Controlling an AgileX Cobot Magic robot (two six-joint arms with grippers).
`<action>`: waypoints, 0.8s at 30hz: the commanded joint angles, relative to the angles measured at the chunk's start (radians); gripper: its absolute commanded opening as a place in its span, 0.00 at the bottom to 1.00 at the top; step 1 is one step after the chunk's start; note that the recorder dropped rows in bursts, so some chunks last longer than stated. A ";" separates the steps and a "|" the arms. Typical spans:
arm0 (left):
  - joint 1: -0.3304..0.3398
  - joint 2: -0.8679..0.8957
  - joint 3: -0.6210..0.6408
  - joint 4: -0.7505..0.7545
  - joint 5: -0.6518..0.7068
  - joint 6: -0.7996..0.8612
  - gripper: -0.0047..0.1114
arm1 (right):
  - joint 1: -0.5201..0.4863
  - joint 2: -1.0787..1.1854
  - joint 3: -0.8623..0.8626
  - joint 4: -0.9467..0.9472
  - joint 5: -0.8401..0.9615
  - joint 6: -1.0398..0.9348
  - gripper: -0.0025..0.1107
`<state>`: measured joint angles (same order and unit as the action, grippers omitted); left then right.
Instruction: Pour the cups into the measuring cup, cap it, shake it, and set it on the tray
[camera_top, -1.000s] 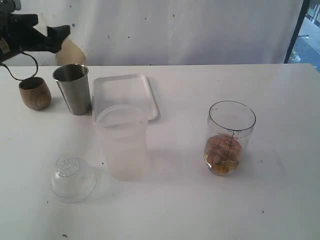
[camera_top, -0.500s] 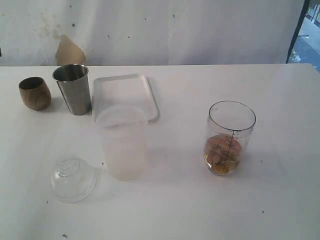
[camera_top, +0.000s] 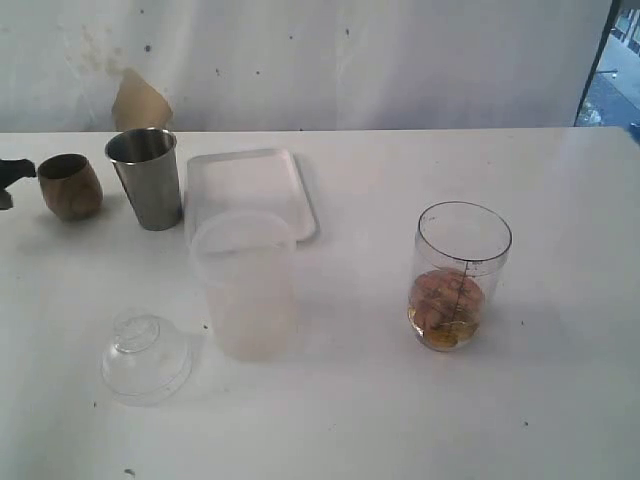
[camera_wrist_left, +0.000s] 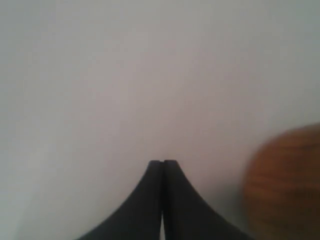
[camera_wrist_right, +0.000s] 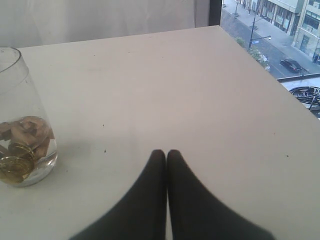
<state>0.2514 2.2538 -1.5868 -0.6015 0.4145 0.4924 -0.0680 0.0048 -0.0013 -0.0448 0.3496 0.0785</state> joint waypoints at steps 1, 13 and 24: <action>-0.013 0.020 -0.042 -0.427 0.126 0.449 0.04 | 0.003 -0.005 0.001 -0.003 -0.005 0.004 0.02; -0.055 0.021 -0.041 -0.421 0.166 0.473 0.04 | 0.003 -0.005 0.001 -0.003 -0.005 0.004 0.02; -0.049 -0.150 -0.037 -0.061 0.076 0.219 0.04 | 0.003 -0.005 0.001 -0.003 -0.005 0.004 0.02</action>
<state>0.1984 2.1782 -1.6231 -0.7326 0.5095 0.7799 -0.0680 0.0048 -0.0013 -0.0448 0.3496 0.0785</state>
